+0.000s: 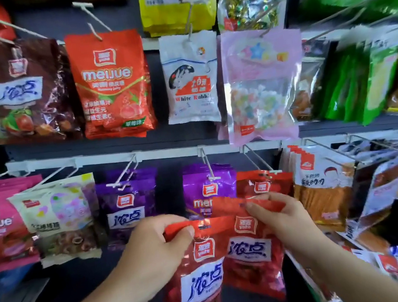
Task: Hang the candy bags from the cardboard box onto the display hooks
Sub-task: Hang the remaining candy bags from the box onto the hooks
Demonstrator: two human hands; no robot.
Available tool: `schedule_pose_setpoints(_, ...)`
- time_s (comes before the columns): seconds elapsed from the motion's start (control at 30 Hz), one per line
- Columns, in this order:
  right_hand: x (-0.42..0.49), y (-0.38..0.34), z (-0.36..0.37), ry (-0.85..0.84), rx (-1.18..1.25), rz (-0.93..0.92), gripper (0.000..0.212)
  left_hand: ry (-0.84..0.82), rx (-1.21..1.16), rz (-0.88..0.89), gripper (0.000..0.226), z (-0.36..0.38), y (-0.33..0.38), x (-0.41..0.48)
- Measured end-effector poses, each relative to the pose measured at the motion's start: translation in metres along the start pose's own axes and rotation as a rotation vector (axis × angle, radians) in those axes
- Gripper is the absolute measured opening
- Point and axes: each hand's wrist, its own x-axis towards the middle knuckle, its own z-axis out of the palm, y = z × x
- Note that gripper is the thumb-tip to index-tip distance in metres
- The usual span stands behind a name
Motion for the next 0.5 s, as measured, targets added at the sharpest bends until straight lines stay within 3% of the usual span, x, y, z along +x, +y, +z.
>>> schedule_pose_setpoints(0.23,0.043,0.003,-0.073,0.058,-0.126,-0.038,0.007,-0.082,0.066,0.065,0.013,0.067,0.02,0.029)
schedule_pose_setpoints(0.5,0.096,0.014,-0.086,0.067,-0.117,-0.055,0.006,-0.103,0.122,0.141,0.012,0.117,0.023,0.076)
